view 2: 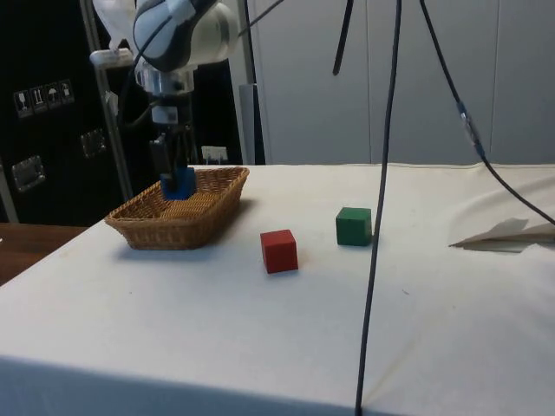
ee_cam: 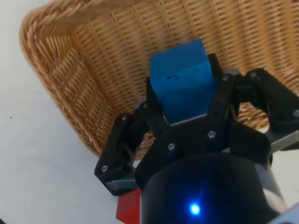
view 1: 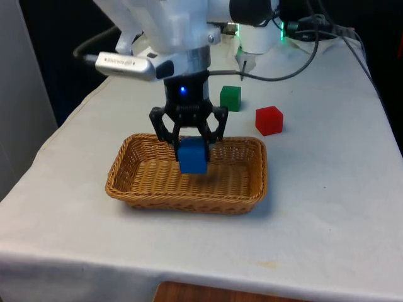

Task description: Pick up the blue cube and place it into the basket.

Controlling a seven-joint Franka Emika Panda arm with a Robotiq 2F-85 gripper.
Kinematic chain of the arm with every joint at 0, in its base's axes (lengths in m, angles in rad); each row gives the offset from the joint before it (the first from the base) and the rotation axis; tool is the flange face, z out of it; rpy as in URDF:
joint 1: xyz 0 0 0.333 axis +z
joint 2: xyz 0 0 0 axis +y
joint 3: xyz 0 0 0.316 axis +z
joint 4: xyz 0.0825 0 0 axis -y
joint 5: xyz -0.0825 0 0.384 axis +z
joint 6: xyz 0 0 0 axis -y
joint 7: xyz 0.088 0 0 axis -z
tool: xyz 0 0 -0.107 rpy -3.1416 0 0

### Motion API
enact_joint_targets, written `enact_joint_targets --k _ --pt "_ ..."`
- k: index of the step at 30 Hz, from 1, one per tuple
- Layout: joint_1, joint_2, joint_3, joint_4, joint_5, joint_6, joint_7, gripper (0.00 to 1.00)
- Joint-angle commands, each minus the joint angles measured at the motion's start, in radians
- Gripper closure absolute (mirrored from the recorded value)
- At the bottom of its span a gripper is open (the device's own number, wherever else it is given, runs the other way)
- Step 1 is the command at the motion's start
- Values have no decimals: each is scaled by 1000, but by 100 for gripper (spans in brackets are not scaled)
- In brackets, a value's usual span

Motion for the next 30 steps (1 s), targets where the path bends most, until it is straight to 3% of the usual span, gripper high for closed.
enact_joint_targets --k 1,4,5,6,14,15,16,30 --pt "-8 16 9 14 13 -5 -8 99" --pt "-8 34 8 27 22 -4 -10 99" --pt "0 27 0 18 13 1 -2 99" --pt "-8 40 8 31 23 -4 -10 99" --pt "-7 76 7 56 36 1 -8 99" --pt "-1 70 0 50 28 2 -2 99" --pt "-6 79 7 59 38 1 -8 99" --pt "-4 84 5 60 35 1 -6 99"
